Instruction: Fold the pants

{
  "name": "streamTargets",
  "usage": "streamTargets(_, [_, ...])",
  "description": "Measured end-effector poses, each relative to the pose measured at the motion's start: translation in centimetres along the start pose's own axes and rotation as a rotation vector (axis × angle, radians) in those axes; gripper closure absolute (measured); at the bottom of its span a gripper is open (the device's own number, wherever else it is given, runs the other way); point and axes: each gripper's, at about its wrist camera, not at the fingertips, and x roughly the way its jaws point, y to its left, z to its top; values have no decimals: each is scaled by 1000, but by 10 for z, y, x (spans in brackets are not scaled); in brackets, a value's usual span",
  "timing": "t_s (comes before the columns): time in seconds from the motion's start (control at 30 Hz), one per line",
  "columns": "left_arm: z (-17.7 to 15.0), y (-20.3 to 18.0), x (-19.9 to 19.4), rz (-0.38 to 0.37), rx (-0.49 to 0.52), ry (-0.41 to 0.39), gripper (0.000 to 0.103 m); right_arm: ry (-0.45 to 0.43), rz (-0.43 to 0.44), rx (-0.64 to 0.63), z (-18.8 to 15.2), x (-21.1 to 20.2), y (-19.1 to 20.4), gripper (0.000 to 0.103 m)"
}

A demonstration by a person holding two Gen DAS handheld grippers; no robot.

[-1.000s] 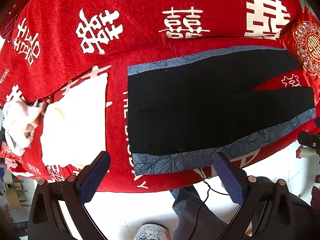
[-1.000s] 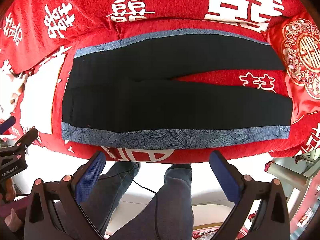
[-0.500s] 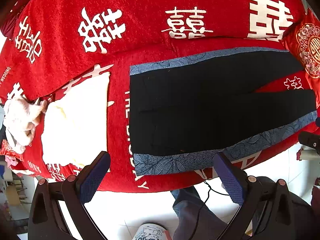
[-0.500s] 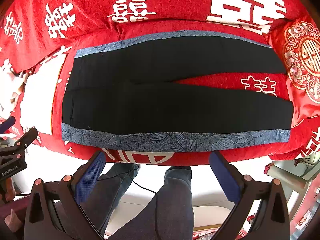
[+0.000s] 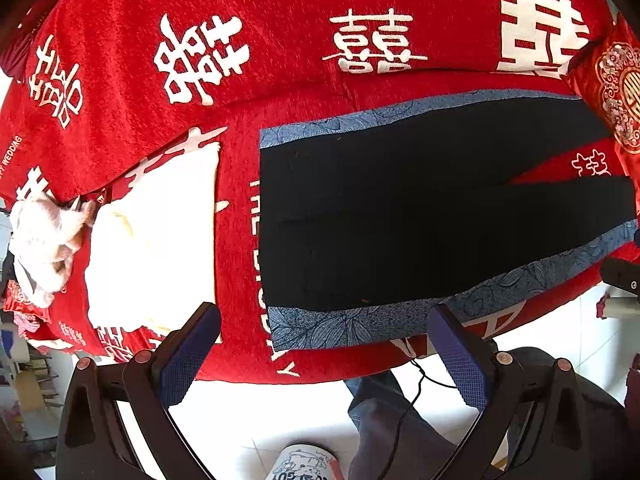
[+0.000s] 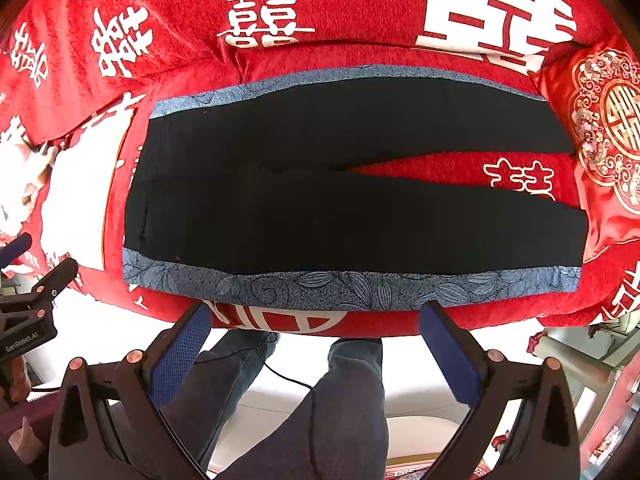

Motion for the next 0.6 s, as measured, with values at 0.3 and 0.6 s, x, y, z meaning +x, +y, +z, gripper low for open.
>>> streamTargets(0.3, [-1, -6, 5, 27, -49, 27, 0, 8, 27, -31, 4, 9, -7, 0])
streamTargets(0.6, [-20, -22, 5, 54, -233, 104, 0, 57, 41, -159, 12, 20, -24, 0])
